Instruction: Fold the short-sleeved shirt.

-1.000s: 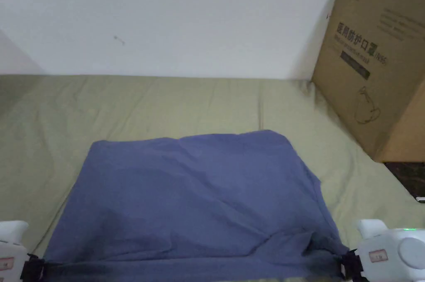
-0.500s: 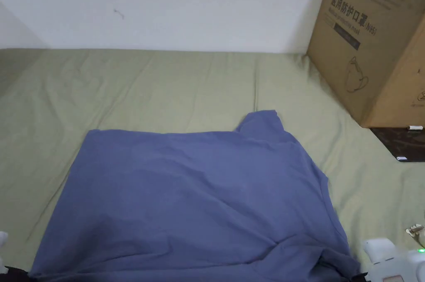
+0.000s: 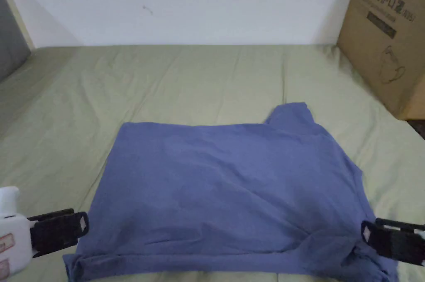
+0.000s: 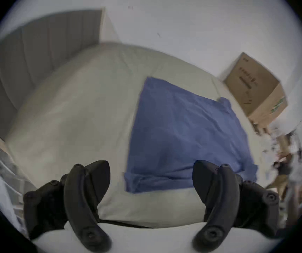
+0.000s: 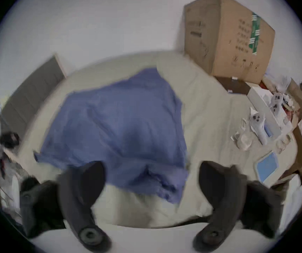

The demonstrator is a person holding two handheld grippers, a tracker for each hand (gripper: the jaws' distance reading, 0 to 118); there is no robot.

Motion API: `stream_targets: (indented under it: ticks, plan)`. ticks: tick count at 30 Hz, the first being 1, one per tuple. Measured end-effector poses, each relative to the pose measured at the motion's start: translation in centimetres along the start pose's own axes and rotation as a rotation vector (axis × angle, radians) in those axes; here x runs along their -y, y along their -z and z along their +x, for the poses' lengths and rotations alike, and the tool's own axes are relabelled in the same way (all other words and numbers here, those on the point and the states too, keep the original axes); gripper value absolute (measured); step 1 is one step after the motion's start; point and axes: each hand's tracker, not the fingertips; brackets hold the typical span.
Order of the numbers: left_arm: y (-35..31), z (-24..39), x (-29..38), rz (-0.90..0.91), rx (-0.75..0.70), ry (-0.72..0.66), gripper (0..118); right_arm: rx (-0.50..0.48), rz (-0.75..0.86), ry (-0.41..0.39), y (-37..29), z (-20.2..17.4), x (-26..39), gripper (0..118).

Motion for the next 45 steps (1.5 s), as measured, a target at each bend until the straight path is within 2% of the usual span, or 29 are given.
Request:
stream_targets:
  ticks: [1,2,3,6,10,11,12,13,14,15,18,20,21,23,24,26,29,30,31,32,33,34,35,36,40,41,42,44,45]
  plan:
    - [-0.5,0.4,-0.1,0.024,-0.025,0.022,45,-0.063,0.04,0.055,-0.5,0.2,-0.7,24]
    - [-0.9,0.6,-0.3,0.044,-0.014,0.024,12,-0.107,0.057,0.114,-0.8,0.5,-1.1,4]
    - [-1.3,0.3,-0.5,0.043,0.033,0.002,0,-0.134,0.065,0.167,-0.9,0.8,-1.5,4]
    - [-1.0,-0.3,-0.8,0.001,0.104,-0.017,0,-0.187,0.113,0.233,-1.8,1.0,-2.2,4]
    - [1.5,-0.6,-0.5,-0.17,0.049,0.061,0,-0.212,-0.016,0.197,-1.0,0.4,-2.1,4]
    - [2.8,-1.0,-0.3,-0.256,0.074,0.054,4,-0.207,-0.022,0.162,-0.9,0.0,-1.8,4]
    - [4.3,-1.6,-0.2,-0.338,0.113,0.033,24,-0.191,-0.03,0.122,-0.9,-0.4,-1.6,4]
    - [5.5,-2.0,0.4,-0.367,0.144,0.038,77,-0.172,-0.043,0.079,-0.6,-0.8,-1.5,4]
    - [6.8,-2.2,0.9,-0.399,0.156,0.042,106,-0.16,-0.058,0.048,-0.5,-1.1,-1.3,4]
    - [7.6,-2.3,1.4,-0.393,0.13,0.043,108,-0.153,-0.074,0.024,-0.3,-1.5,-1.0,4]
    - [10.3,-2.4,1.9,-0.383,0.106,0.077,105,-0.152,-0.123,0.012,0.5,-2.0,-0.5,4]
    - [11.7,-2.4,2.4,-0.407,0.109,0.079,104,-0.084,-0.183,0.007,1.0,-2.0,-0.3,4]
    - [12.4,-2.3,2.7,-0.429,0.114,0.084,96,-0.063,-0.19,0.011,1.2,-1.8,-0.3,4]
    - [12.5,-2.0,3.0,-0.439,0.133,0.098,18,-0.061,-0.195,0.036,1.3,-1.2,-0.3,4]
    - [12.5,-2.1,2.8,-0.411,0.111,0.144,8,-0.063,-0.198,0.061,1.3,-0.7,-0.3,4]
    - [11.1,-1.7,2.6,-0.323,0.114,0.173,7,-0.073,-0.201,0.102,1.2,0.2,-0.3,4]
    - [8.8,-1.1,1.8,-0.28,0.135,0.143,7,-0.064,-0.201,0.114,1.3,1.1,-0.5,5]
    - [8.2,-1.1,1.6,-0.262,0.134,0.134,7,-0.064,-0.208,0.109,1.6,1.2,-0.6,16]
    - [7.7,-1.1,1.3,-0.253,0.145,0.112,7,-0.063,-0.216,0.095,2.0,1.3,-0.7,64]
    - [6.8,-0.9,1.1,-0.237,0.159,0.093,7,-0.056,-0.223,0.086,2.4,1.3,-0.7,103]
    - [6.3,-0.9,0.9,-0.223,0.167,0.078,7,-0.045,-0.251,0.08,3.5,1.8,-0.6,117]
    - [6.0,-0.8,0.8,-0.21,0.171,0.067,7,-0.034,-0.291,0.068,4.5,1.8,-0.5,114]
    - [5.7,-0.8,0.6,-0.209,0.175,0.062,7,-0.037,-0.301,-0.004,4.9,1.8,-1.1,114]
    - [5.3,-0.4,0.5,-0.212,0.174,0.063,7,-0.024,-0.284,0.053,6.0,2.0,-1.6,114]
    - [5.1,0.4,0.7,-0.219,0.146,0.091,7,0.053,-0.36,0.017,10.2,2.7,-1.2,114]
    - [5.2,0.5,0.7,-0.224,0.142,0.09,7,0.065,-0.39,0.01,10.6,2.5,-0.3,110]
    - [5.3,0.4,0.8,-0.231,0.137,0.085,7,0.068,-0.43,-0.003,11.4,2.7,-0.2,100]
    - [5.6,0.3,1.0,-0.249,0.128,0.074,7,0.05,-0.446,-0.005,11.9,2.9,-0.1,32]
    - [5.7,0.2,1.2,-0.254,0.126,0.072,7,0.015,-0.447,-0.005,11.3,2.6,0.5,10]
